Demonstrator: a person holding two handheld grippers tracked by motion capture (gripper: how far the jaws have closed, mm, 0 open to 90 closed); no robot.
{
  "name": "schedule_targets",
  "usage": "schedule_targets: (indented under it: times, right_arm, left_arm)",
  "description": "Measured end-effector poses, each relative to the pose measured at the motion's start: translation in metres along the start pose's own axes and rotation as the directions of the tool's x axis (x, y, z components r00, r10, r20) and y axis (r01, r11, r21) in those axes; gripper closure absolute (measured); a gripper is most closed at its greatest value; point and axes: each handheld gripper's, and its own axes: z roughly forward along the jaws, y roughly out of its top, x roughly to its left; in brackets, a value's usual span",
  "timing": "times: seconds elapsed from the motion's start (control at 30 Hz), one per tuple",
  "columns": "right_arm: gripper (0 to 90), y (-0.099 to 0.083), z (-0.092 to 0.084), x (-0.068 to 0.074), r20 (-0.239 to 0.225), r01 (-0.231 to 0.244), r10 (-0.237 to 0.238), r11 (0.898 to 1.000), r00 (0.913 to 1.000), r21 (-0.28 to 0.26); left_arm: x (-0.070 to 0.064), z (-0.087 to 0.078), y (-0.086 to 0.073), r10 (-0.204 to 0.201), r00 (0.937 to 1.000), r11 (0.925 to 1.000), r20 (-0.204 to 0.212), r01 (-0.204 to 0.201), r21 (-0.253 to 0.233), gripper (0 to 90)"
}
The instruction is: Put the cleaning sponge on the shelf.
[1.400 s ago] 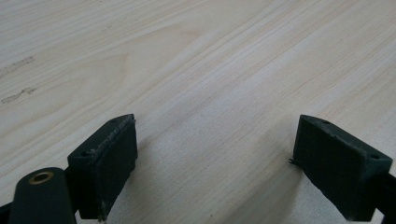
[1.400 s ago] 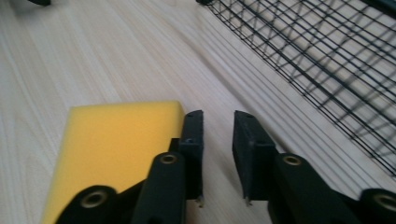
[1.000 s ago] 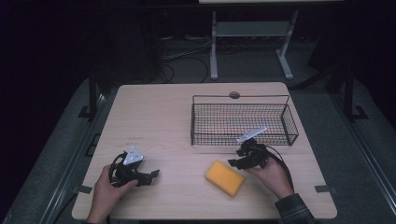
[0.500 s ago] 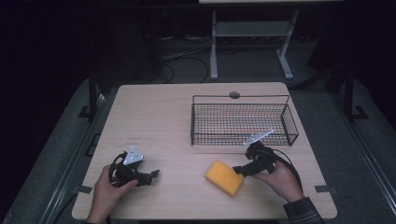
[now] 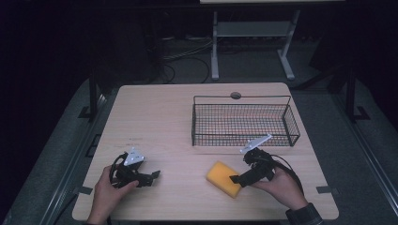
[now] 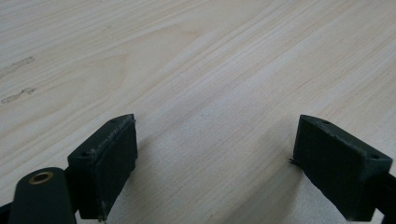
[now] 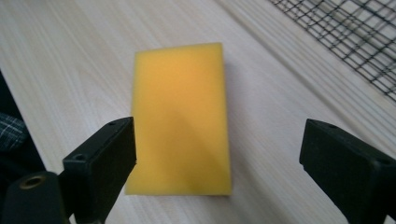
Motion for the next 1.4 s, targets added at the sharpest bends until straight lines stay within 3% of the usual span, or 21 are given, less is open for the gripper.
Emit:
schedule_targets:
  times: [0.3, 0.63, 1.13, 1.4]
  right_arm:
    - [8.0, 0.005, 0.009, 0.015, -0.013, 0.040, -0.040, 0.999, 0.9991, 0.024]
    - [7.0, 0.008, 0.030, 0.027, 0.009, 0.084, -0.085, 0.993, 0.9964, 0.079]
    - [7.1, 0.008, 0.055, 0.031, 0.041, 0.121, -0.126, 0.985, 0.9911, 0.122]
    - [11.3, 0.007, 0.059, 0.029, 0.046, 0.128, -0.135, 0.983, 0.9898, 0.129]
  left_arm:
    - [0.000, 0.000, 0.000, 0.000, 1.0000, 1.0000, 0.000, 0.000, 0.000, 12.9]
    - [0.000, 0.000, 0.000, 0.000, 1.0000, 1.0000, 0.000, 0.000, 0.000, 12.9]
    - [0.000, 0.000, 0.000, 0.000, 1.0000, 1.0000, 0.000, 0.000, 0.000, 12.9]
    - [0.000, 0.000, 0.000, 0.000, 1.0000, 1.0000, 0.000, 0.000, 0.000, 12.9]
